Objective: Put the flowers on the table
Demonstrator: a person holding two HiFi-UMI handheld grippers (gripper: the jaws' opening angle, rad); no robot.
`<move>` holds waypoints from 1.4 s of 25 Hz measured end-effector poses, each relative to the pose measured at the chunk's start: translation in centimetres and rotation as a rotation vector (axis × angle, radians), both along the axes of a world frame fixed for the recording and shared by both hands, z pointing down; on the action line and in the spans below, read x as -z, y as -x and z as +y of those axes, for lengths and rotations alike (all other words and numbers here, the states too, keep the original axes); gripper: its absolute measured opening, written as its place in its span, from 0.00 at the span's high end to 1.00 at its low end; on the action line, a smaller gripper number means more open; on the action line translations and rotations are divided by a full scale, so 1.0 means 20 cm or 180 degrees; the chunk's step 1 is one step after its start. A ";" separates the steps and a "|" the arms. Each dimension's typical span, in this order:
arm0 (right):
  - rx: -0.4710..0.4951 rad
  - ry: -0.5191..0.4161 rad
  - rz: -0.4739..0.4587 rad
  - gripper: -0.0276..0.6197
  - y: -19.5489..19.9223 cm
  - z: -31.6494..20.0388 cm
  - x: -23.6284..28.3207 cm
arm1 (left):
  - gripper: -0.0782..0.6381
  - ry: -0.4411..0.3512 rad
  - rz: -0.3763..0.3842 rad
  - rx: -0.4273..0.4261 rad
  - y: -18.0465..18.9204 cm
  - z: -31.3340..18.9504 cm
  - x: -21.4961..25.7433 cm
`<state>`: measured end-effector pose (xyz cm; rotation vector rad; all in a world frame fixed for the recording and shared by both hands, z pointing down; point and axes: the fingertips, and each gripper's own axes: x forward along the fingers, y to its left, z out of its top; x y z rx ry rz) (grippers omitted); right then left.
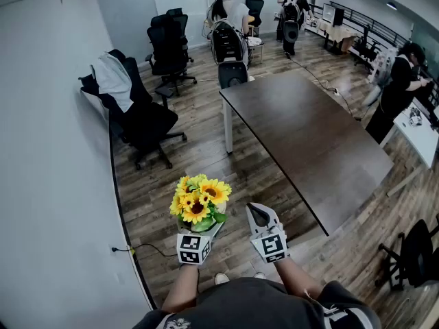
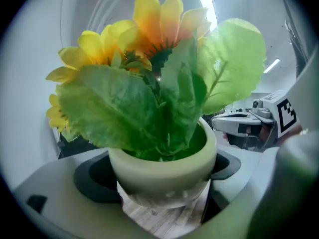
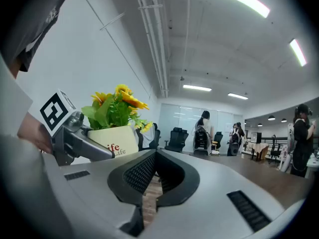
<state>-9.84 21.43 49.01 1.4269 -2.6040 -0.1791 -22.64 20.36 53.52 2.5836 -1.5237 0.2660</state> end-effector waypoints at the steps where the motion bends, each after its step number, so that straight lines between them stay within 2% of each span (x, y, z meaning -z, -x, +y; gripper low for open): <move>1: -0.0013 0.0022 0.0013 0.92 -0.02 0.00 -0.01 | 0.15 0.0004 0.0025 0.0017 0.00 0.01 0.01; 3: -0.0040 0.0066 0.0041 0.92 -0.05 0.01 -0.04 | 0.15 -0.0004 0.0011 0.0041 -0.01 0.02 0.02; 8: -0.0117 0.0100 0.0097 0.92 -0.11 0.03 -0.06 | 0.15 -0.0085 -0.0199 -0.0006 -0.05 0.06 0.05; 12: -0.0160 0.0051 0.0122 0.92 -0.09 0.04 -0.05 | 0.15 -0.0060 -0.0201 -0.0024 -0.04 0.07 0.03; 19: -0.0259 0.0022 -0.0129 0.92 -0.06 0.08 -0.01 | 0.15 -0.0039 -0.0211 -0.0052 0.05 0.09 -0.01; 24: -0.0341 -0.0023 0.0000 0.92 0.03 0.10 -0.02 | 0.15 0.0008 -0.0116 -0.0156 0.13 0.13 -0.04; 28: -0.0390 -0.0063 0.0090 0.92 0.11 0.13 -0.01 | 0.15 -0.0051 -0.0229 -0.0238 0.17 0.15 -0.05; 35: -0.0459 -0.0012 0.0154 0.92 0.08 0.15 -0.04 | 0.15 -0.0090 -0.0196 -0.0266 0.17 0.15 -0.04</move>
